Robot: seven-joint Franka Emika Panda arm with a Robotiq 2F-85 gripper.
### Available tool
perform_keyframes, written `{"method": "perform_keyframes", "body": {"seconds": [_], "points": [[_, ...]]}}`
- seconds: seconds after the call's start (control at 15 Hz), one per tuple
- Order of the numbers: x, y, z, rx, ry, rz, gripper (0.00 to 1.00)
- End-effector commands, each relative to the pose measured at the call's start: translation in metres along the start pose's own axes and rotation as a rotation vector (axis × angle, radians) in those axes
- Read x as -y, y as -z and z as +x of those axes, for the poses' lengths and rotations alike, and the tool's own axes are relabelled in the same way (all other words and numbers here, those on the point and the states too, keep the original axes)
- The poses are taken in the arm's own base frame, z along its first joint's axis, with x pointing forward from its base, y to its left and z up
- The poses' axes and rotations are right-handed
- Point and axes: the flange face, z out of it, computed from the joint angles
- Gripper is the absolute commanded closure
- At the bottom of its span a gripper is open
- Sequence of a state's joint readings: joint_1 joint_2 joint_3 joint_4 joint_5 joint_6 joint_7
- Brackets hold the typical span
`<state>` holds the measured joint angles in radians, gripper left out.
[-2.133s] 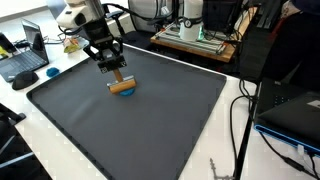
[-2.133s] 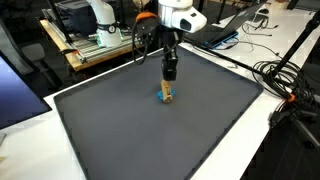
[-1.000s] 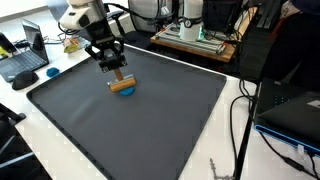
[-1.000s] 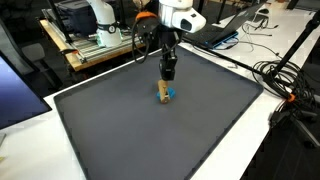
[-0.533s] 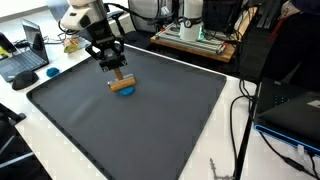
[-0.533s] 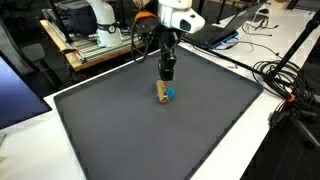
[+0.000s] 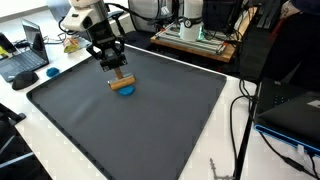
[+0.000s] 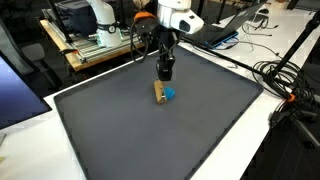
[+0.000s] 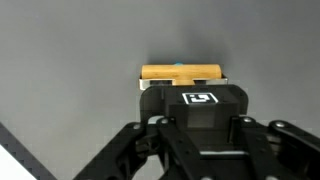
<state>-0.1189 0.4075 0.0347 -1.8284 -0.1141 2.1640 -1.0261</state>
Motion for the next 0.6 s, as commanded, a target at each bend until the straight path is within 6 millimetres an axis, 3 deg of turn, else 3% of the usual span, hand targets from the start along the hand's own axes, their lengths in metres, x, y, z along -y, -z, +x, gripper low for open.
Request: {"method": "perform_keyframes", "body": {"seconds": [0.0,0.53], "points": [[0.017,-0.028,0.004,0.03,0.039,0.042,0.78],[0.018,-0.022,0.019,-0.032,0.085,0.03,0.78]]}}
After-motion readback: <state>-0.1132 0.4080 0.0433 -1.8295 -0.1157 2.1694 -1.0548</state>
